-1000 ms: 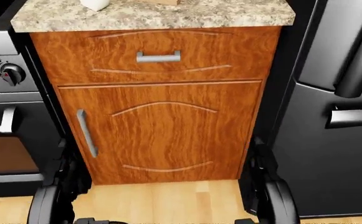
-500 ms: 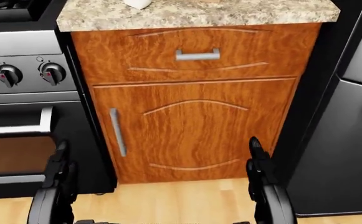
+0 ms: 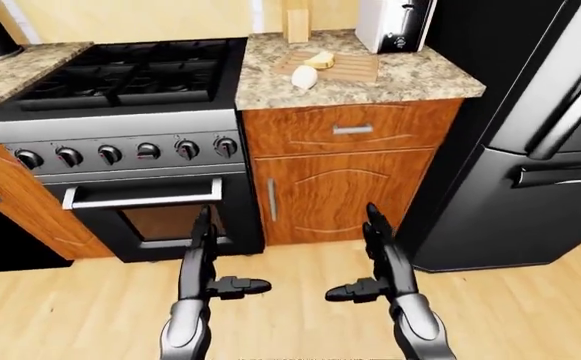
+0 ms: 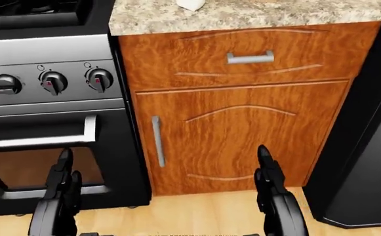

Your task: Pick up the wedge of cheese and place it on the slice of bread to prepare a simple cheese on bread dish.

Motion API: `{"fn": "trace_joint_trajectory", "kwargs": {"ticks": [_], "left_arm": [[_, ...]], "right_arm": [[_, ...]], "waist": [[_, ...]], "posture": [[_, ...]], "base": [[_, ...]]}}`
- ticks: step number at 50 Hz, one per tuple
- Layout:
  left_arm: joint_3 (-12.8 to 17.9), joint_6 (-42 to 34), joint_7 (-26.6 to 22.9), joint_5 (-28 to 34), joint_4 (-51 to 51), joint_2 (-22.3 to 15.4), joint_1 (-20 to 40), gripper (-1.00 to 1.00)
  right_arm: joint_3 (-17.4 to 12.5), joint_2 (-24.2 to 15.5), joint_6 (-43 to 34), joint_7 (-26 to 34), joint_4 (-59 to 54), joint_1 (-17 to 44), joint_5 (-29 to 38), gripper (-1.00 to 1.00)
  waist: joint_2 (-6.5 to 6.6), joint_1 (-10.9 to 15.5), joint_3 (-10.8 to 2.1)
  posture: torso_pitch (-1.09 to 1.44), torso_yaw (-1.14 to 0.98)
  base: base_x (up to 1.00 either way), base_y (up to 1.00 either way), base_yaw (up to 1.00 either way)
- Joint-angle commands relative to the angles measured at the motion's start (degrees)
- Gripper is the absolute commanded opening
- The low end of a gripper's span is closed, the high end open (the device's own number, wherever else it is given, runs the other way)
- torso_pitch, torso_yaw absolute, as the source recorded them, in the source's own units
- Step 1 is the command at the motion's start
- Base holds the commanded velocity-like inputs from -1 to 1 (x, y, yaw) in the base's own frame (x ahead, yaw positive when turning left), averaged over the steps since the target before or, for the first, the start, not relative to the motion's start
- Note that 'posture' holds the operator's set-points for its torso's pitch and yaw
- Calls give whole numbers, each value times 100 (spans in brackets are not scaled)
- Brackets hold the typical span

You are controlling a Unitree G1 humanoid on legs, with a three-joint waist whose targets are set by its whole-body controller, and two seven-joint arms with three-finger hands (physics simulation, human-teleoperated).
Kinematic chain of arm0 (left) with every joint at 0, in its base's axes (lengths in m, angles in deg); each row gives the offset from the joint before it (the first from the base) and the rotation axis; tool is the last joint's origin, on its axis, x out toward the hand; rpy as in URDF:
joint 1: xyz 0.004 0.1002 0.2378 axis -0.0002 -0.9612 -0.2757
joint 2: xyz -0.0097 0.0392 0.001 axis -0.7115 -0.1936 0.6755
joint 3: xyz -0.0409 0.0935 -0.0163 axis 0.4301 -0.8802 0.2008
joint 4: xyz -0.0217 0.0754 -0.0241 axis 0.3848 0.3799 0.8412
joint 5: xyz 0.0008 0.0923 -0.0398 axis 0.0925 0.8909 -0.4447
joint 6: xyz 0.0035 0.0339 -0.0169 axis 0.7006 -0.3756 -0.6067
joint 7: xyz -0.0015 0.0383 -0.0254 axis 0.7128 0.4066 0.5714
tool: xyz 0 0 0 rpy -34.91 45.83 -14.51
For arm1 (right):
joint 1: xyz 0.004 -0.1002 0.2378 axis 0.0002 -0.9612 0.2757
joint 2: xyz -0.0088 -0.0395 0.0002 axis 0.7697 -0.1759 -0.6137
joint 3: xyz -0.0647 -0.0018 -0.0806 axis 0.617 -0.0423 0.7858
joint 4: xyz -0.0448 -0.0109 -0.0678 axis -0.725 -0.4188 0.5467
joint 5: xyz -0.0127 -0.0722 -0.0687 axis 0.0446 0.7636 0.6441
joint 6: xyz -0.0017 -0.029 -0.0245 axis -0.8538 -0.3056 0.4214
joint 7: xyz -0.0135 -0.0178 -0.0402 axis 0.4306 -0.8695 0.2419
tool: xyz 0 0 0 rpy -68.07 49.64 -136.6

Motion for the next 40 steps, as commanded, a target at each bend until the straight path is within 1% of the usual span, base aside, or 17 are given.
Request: {"fn": "trace_joint_trajectory", "kwargs": {"ticks": [1, 8, 10, 11, 12, 13, 14, 15, 16, 17, 23, 31, 33, 35, 38, 39, 40], "left_arm": [[-90, 194, -36, -20, -268, 21, 145, 100], [-51, 185, -40, -39, -258, 6, 168, 100], [-57, 178, -44, -38, -272, 8, 162, 100], [-55, 177, -45, -39, -268, 8, 164, 100], [-46, 201, -39, -31, -215, 2, 190, 100], [-40, 217, -29, -14, -187, -5, 212, 100], [-46, 217, -17, 23, -200, -12, 219, 100], [-53, 211, -12, 48, -229, -14, 221, 100], [-58, 213, 1, 83, -250, -16, 230, 100], [-64, 210, -22, 74, -288, -14, 219, 100], [-68, 200, -42, 50, -303, 7, 200, 100], [-48, -146, -26, 27, -614, -20, 359, 100], [-17, -537, -12, 59, -877, -77, 573, 100], [84, -883, -38, -8, -807, -141, 927, 100], [169, -1446, -38, -79, -1025, -239, 1308, 100], [194, -1714, -34, -62, -1144, -310, 1523, 100], [216, -1929, -35, -58, -1216, -359, 1717, 100]], "right_arm": [[-137, -47, 212, -48, 303, 113, -12, 100], [-147, -46, 232, -56, 299, 92, -11, 100], [-148, -43, 229, -68, 301, 87, -9, 100], [-147, -44, 245, -63, 306, 84, -14, 100], [-154, -46, 259, -51, 328, 77, -33, 100], [-179, -46, 244, -75, 351, 82, -43, 100], [-206, -46, 203, -95, 396, 90, -63, 100], [-226, -49, 169, -111, 420, 101, -74, 100], [-259, -46, 99, -135, 467, 125, -106, 100], [-276, -51, 43, -158, 474, 148, -108, 100], [-275, -65, -1, -177, 510, 116, -75, 100], [-373, -113, -218, -172, 585, 295, -112, 100], [-440, -186, -265, -233, 653, 488, 37, 100], [-585, -247, -381, -220, 463, 847, -39, 100], [-591, -324, -617, -265, 376, 1248, 93, 100], [-597, -383, -500, -256, 326, 1419, 170, 100], [-633, -411, -674, -253, 331, 1572, 182, 100]], "waist": [[-54, -44, -93], [-434, -76, -14], [-591, -88, -23], [-730, -101, -69], [-561, -148, -41], [-490, -114, 71], [-388, -80, -8], [-289, -142, -46], [-235, -106, -65], [-305, -124, -117], [-391, -41, -175], [-370, 3, -241], [-351, 0, -245], [-334, -6, -256], [-316, -14, -273], [-311, -20, -287], [-306, -26, -291]], "posture": [[0, 0], [0, 0], [0, 0], [0, 0], [0, 0], [0, 0], [0, 0], [0, 0], [0, 0], [0, 0], [0, 0], [0, 0], [0, 0], [0, 0], [0, 0], [0, 0], [0, 0]], "base": [[0, 39, 0], [0, 39, 0], [0, 38, 0], [0, 38, 0], [0, 21, 0], [0, 0, 0], [0, 0, 0], [0, 0, 0], [0, 0, 0], [0, 0, 0], [0, 0, 0], [0, 0, 0], [0, 0, 0], [0, 0, 0], [0, 0, 0], [0, 0, 0], [0, 0, 0]]}}
